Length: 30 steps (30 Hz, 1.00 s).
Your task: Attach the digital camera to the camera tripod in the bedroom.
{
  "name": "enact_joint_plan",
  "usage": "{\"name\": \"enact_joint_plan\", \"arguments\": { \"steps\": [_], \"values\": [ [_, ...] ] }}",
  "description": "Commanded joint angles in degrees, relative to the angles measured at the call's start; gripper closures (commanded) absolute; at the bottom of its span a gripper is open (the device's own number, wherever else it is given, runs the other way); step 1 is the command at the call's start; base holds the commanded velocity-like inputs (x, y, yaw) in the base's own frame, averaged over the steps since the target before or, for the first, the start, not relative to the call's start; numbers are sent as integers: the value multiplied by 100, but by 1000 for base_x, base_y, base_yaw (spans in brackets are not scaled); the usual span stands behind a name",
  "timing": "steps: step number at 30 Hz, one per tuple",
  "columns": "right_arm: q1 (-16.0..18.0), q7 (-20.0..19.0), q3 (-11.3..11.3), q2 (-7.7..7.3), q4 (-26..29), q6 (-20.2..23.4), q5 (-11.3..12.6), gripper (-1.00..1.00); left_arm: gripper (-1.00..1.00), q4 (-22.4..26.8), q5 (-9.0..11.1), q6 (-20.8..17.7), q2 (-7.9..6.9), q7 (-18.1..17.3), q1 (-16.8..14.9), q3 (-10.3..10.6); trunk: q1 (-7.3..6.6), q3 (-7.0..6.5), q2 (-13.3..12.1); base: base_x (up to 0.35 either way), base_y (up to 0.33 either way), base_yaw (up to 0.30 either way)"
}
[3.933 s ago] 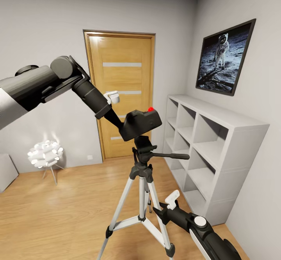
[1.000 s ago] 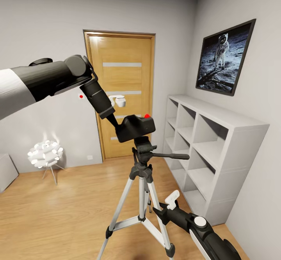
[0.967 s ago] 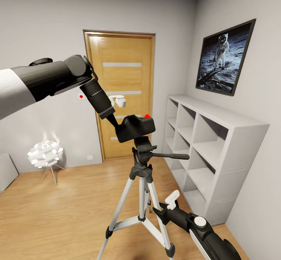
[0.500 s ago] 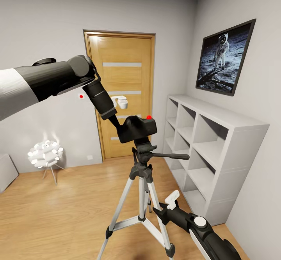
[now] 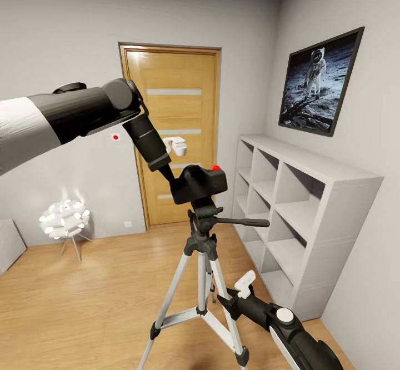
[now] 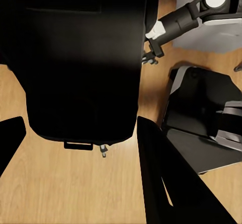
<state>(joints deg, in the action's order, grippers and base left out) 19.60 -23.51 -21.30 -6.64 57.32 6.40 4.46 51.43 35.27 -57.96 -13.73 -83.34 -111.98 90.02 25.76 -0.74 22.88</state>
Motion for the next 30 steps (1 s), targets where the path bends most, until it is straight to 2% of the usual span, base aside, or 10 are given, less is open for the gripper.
{"name": "enact_joint_plan", "arguments": {
  "steps": [1,15,16,30],
  "values": [
    [0,-4,-22,-4,2,45,20,100,100,3,16,-59,4,-14,-8,16,3,4,4,0,0,0],
    [0,-4,-30,-8,4,45,20,100,100,-2,15,-52,27,-9,-1,8,3,4,4,0,0,0],
    [0,-4,-31,-7,4,45,20,100,-100,-2,13,-53,28,-8,-1,4,3,4,4,0,0,0],
    [0,-4,-32,-12,6,45,20,100,-100,-2,7,-16,67,-7,8,-29,3,4,4,0,0,0]
  ]
}}
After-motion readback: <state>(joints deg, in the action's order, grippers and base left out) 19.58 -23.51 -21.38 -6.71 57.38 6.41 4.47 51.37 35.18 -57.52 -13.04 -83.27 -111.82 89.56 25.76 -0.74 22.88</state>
